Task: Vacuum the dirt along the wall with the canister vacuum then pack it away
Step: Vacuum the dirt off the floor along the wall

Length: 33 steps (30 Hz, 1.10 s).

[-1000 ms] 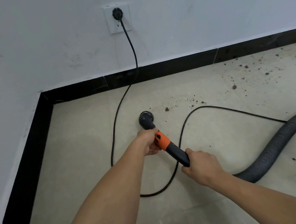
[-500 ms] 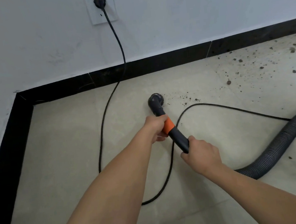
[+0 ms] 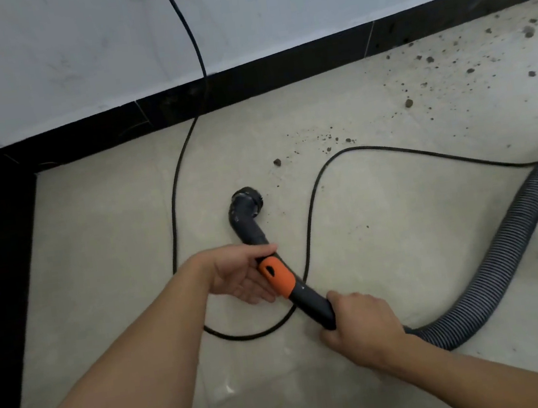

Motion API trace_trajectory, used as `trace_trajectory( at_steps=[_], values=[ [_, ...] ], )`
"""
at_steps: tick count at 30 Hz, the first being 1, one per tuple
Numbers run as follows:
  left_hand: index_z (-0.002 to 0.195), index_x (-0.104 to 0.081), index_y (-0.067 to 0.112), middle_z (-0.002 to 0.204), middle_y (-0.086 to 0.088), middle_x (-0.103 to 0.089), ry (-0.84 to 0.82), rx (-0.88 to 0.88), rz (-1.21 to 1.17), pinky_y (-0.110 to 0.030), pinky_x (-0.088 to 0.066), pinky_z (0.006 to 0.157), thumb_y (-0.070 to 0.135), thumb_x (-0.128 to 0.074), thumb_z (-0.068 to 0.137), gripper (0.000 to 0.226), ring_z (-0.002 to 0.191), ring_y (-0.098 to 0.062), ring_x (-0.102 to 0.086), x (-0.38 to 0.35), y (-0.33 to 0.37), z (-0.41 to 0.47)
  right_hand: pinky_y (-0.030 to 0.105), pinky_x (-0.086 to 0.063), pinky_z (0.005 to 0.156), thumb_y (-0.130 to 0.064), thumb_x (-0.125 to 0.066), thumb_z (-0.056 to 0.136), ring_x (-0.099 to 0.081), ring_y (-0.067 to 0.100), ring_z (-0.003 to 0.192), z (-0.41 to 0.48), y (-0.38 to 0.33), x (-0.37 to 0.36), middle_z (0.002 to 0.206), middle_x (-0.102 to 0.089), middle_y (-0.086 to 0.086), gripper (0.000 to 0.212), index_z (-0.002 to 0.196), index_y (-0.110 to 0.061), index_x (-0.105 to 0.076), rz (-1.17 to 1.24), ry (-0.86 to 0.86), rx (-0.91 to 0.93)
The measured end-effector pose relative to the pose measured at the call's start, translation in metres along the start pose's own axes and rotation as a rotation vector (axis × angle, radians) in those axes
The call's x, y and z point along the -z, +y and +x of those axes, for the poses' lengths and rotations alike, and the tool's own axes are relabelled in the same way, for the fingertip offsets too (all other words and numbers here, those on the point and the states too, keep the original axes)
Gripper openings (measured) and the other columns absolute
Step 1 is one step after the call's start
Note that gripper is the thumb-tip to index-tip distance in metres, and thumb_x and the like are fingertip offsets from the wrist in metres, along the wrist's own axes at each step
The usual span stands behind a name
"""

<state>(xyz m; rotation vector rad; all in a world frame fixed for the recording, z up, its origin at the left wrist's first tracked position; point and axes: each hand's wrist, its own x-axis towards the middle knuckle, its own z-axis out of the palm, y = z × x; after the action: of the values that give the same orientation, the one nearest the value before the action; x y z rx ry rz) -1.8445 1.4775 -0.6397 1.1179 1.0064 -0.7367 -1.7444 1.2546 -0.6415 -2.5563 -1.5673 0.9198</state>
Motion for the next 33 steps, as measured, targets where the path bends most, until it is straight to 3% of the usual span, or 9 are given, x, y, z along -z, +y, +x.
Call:
trace_trajectory(
  at_steps=[4,8,11,14,18,22,29,33],
  values=[
    [0.107,-0.058,0.007,0.101,-0.019,-0.067,0.261,-0.183,-0.091,-0.034,-0.05,0.064,0.058,-0.046,0.094,0.054,0.079,-0.03,-0.067,-0.04,0.06,0.013,0.03,-0.04,0.063,-0.042,-0.059,0.078,-0.061,0.023,0.078,0.018,0.023,0.028,0.082,-0.06,-0.002,0.021,0.089,-0.025,-0.052,0.141,0.034,-0.174],
    [0.118,-0.051,0.009,0.104,-0.014,-0.061,0.491,-0.316,-0.318,-0.037,-0.048,0.057,0.049,-0.047,0.097,0.045,0.08,-0.031,-0.062,-0.055,0.093,0.017,0.031,-0.051,0.062,-0.039,-0.064,0.075,-0.067,0.023,0.069,0.043,0.025,0.055,0.077,-0.064,0.001,0.022,0.08,-0.022,-0.051,0.33,0.037,-0.203],
    [0.113,-0.054,0.008,0.093,-0.014,-0.063,0.517,-0.268,-0.293,-0.035,-0.048,0.061,0.049,-0.049,0.096,0.045,0.072,-0.028,-0.063,-0.034,0.079,0.008,0.027,-0.042,0.054,-0.039,-0.064,0.077,-0.062,0.022,0.068,0.049,0.011,0.052,0.078,-0.061,0.001,0.022,0.082,-0.022,-0.05,0.306,0.01,-0.152],
    [0.107,-0.055,0.007,0.085,-0.013,-0.063,0.513,-0.258,-0.261,-0.035,-0.05,0.066,0.049,-0.049,0.096,0.043,0.069,-0.026,-0.063,-0.021,0.072,0.003,0.028,-0.04,0.055,-0.04,-0.063,0.077,-0.06,0.023,0.073,0.054,0.004,0.046,0.083,-0.061,0.001,0.025,0.091,-0.021,-0.054,0.264,0.017,-0.133],
    [0.115,-0.052,0.006,0.095,-0.013,-0.062,0.559,-0.349,-0.286,-0.035,-0.05,0.06,0.046,-0.048,0.098,0.044,0.069,-0.026,-0.062,-0.033,0.093,0.018,0.027,-0.039,0.055,-0.04,-0.063,0.078,-0.06,0.022,0.073,0.064,0.017,0.058,0.081,-0.059,-0.001,0.026,0.092,-0.02,-0.054,0.277,0.048,-0.207],
    [0.118,-0.054,0.001,0.083,-0.013,-0.061,0.49,-0.413,-0.209,-0.032,-0.052,0.06,0.039,-0.048,0.099,0.043,0.061,-0.024,-0.061,-0.052,0.12,0.028,0.027,-0.047,0.059,-0.04,-0.062,0.077,-0.066,0.021,0.069,0.07,0.038,0.073,0.079,-0.064,0.001,0.022,0.085,-0.023,-0.051,0.327,0.077,-0.294],
    [0.119,-0.054,0.003,0.093,-0.014,-0.064,0.531,-0.347,-0.268,-0.034,-0.052,0.06,0.047,-0.054,0.094,0.051,0.069,-0.027,-0.065,-0.02,0.102,0.029,0.026,-0.038,0.053,-0.037,-0.064,0.078,-0.059,0.021,0.072,0.08,0.021,0.062,0.079,-0.058,-0.001,0.024,0.091,-0.02,-0.054,0.277,0.037,-0.2],
    [0.117,-0.054,0.002,0.09,-0.012,-0.063,0.57,-0.366,-0.284,-0.034,-0.052,0.059,0.044,-0.055,0.095,0.048,0.067,-0.025,-0.063,-0.016,0.107,0.029,0.028,-0.043,0.057,-0.039,-0.064,0.077,-0.061,0.022,0.071,0.091,0.021,0.064,0.079,-0.059,-0.001,0.025,0.09,-0.021,-0.054,0.301,0.043,-0.184]
  ],
)
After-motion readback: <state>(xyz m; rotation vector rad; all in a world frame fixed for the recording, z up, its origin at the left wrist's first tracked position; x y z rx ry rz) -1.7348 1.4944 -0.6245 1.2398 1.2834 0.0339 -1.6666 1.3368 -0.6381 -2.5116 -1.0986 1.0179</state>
